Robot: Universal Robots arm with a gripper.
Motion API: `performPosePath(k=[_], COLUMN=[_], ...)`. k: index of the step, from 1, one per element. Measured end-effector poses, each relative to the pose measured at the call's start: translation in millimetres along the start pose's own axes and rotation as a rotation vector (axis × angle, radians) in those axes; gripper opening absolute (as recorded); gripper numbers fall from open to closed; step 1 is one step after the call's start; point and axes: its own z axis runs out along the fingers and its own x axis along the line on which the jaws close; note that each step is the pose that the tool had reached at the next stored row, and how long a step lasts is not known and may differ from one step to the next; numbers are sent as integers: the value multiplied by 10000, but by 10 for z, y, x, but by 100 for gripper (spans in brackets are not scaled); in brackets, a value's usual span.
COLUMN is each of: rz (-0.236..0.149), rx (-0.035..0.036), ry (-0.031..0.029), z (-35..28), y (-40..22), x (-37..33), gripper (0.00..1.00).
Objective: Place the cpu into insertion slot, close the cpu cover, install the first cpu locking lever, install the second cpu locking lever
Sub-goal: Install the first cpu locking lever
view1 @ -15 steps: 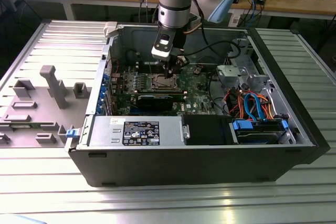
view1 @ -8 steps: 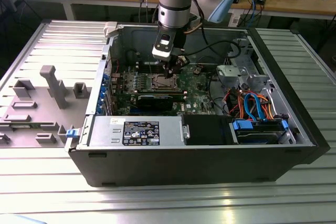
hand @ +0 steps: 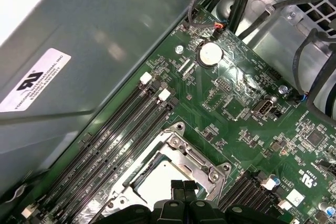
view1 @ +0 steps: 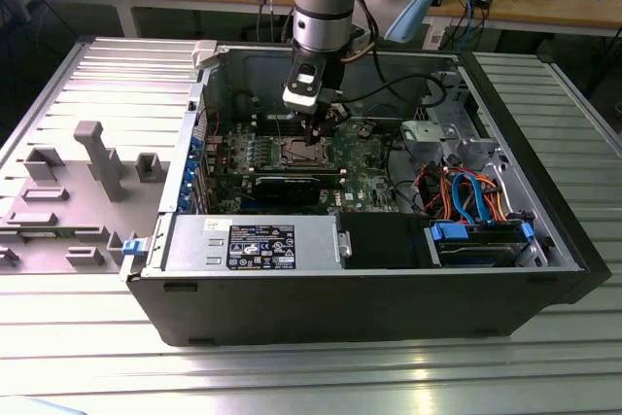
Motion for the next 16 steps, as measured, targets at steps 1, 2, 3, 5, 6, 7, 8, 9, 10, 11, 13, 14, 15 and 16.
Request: performPosePath(k=[1, 2, 3, 5, 6, 7, 8, 9, 10, 11, 13, 14, 15, 16], rz=[-26, -45, -59, -112, -128, -141, -158, -171, -185, -197, -251, -271, -293, -306], rx=[-1, -2, -2, -3, -4, -4, -5, -5, -5, -6, -7, -8, -9, -9], ry=[0, -1, -1, -2, -2, -3, -3, -3, -4, -3, -5, -5, -6, -5], z=[0, 0, 0, 0, 0, 0, 0, 0, 0, 0, 0, 0, 0, 0], y=[0, 0, 0, 0, 0, 0, 0, 0, 0, 0, 0, 0, 0, 0], x=[0, 0, 0, 0, 0, 0, 0, 0, 0, 0, 0, 0, 0, 0], gripper=[11, 11, 11, 11, 11, 11, 11, 11, 11, 11, 11, 11, 11, 11])
